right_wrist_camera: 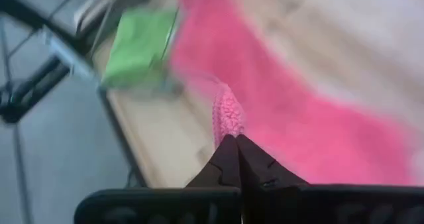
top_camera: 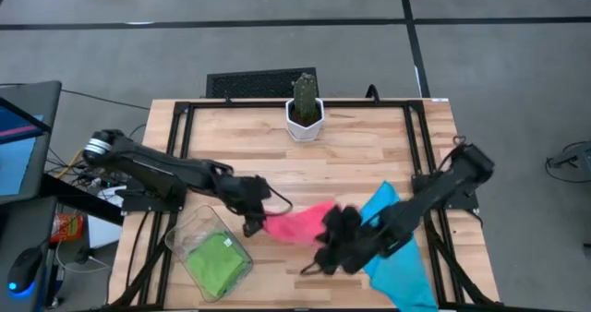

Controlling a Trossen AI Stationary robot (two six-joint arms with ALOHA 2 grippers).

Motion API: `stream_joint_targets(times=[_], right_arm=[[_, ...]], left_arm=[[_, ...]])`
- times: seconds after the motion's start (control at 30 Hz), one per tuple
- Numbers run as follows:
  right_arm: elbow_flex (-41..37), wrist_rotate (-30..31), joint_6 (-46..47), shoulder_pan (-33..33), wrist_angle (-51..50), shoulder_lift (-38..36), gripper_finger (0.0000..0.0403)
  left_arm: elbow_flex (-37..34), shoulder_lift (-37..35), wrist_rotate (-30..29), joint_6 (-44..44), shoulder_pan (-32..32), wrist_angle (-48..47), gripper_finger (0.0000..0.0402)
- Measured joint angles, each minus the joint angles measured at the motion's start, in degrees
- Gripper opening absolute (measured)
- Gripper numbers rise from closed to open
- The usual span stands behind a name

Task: Fold microfiber towels
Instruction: Fold the pink microfiber cloth

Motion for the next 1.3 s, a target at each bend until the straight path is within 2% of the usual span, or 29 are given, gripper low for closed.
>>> stream_joint_targets(times=[0.17, 0.3, 0.47, 0.6, 0.73, 0.87, 0.97, 1.1, 1.3], right_arm=[[-0.04, 4.07, -6.23, -5.58, -6.26, -4.97, 0.0004], [-0.02, 4.14, -14.39, -12.43, -6.64, -7.22, 0.0004], [0.00, 4.50, -21.78, -20.19, -6.83, -9.95, 0.0004], [0.00, 5.04, -25.84, -24.30, -7.81, -13.02, 0.0004], [0.00, 5.21, -28.21, -27.38, -7.59, -15.97, 0.0004], [0.09, 5.21, -28.49, -26.73, -8.05, -17.83, 0.0004], [0.09, 5.27, -27.97, -24.51, -10.39, -17.21, 0.0004], [0.09, 5.32, -23.63, -19.59, -14.68, -13.30, 0.0004], [0.07, 2.50, -15.90, -10.79, -17.03, -4.72, 0.0010]], left_arm=[[0.02, -6.88, -5.85, 1.05, 2.19, -6.58, 0.0000], [0.74, -9.55, -3.65, 5.72, 8.38, -14.04, 0.0000], [7.10, -9.84, -3.48, 13.06, 15.52, -26.22, 0.0000], [13.88, -9.83, -9.64, 20.67, 19.84, -32.33, 0.0000], [20.69, -9.85, -16.92, 24.33, 23.21, -35.83, 0.0000], [23.46, -9.83, -16.79, 25.68, 23.92, -36.22, 0.0000], [22.73, -9.34, -13.02, 24.03, 22.51, -36.01, 0.0000], [19.55, -6.88, -11.71, 20.49, 17.53, -36.15, 0.0000], [11.02, -1.90, -11.66, 13.97, 6.61, -31.58, 0.0000]])
